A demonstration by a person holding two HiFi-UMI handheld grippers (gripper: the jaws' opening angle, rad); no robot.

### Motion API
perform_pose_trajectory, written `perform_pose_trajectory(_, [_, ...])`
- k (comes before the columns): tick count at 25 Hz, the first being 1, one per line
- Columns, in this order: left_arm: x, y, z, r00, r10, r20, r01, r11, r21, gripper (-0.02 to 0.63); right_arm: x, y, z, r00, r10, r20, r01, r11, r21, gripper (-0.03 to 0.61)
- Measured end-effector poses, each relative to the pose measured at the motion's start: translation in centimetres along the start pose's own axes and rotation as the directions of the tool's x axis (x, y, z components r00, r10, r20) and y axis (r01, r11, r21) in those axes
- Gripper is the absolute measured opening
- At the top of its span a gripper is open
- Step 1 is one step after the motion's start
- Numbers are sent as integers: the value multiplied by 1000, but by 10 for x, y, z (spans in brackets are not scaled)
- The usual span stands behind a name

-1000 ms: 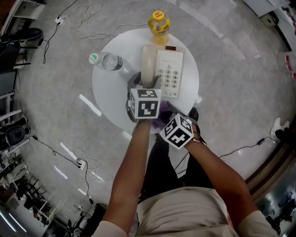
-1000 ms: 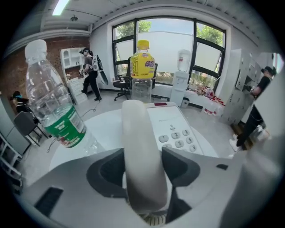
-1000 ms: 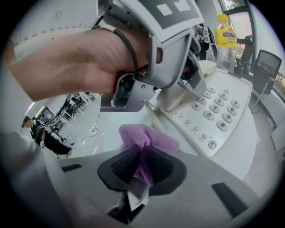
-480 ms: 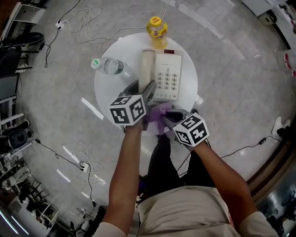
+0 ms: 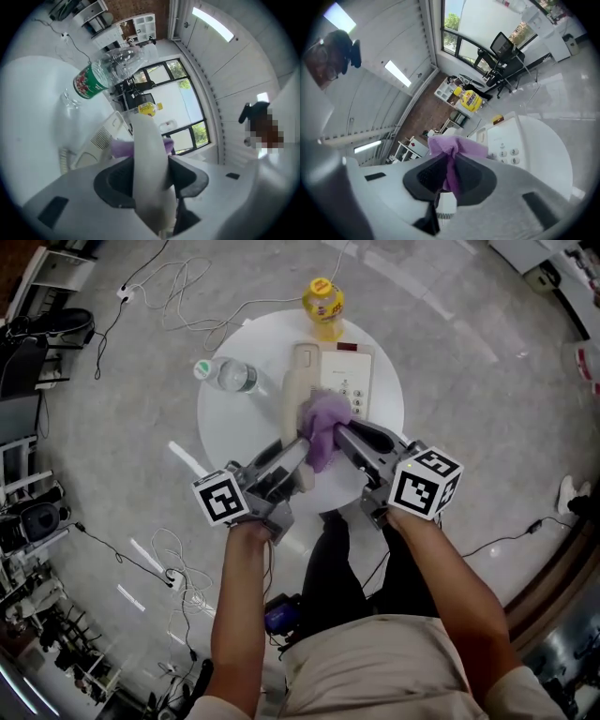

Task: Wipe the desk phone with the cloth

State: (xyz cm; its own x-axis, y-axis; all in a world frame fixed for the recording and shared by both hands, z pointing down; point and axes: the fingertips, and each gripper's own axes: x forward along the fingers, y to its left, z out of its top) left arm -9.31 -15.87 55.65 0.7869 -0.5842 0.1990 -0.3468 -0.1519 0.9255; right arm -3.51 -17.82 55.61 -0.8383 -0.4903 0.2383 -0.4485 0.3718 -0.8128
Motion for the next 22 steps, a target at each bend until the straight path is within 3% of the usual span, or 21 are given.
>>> perform_pose_trajectory(3, [-1, -24, -5, 994, -112, -3, 111, 993, -30, 212, 17, 10, 8, 999, 36, 0, -36, 999, 12, 46])
perform_pose_trajectory(6, [-7, -32, 3, 983, -172, 69, 179, 979, -103, 213, 24, 33, -3, 991, 117, -69, -115, 992, 45, 46])
perform_pose_trajectory(10, [-15, -26, 7, 975, -180, 130, 202, 963, -178, 212, 8, 50, -19, 976, 182, -122, -171, 981, 96, 40])
perform_pose_trajectory(17, [-27, -21, 17, 966, -187, 181, 222, 954, -203, 212, -23, 68, -51, 933, 262, -247, -230, 962, 151, 40])
perform_pose_trajectory(22, [-15, -35, -2, 978, -203, 56, 209, 970, -122, 212, -12, 43, -11, 984, 155, -92, -141, 980, 138, 41])
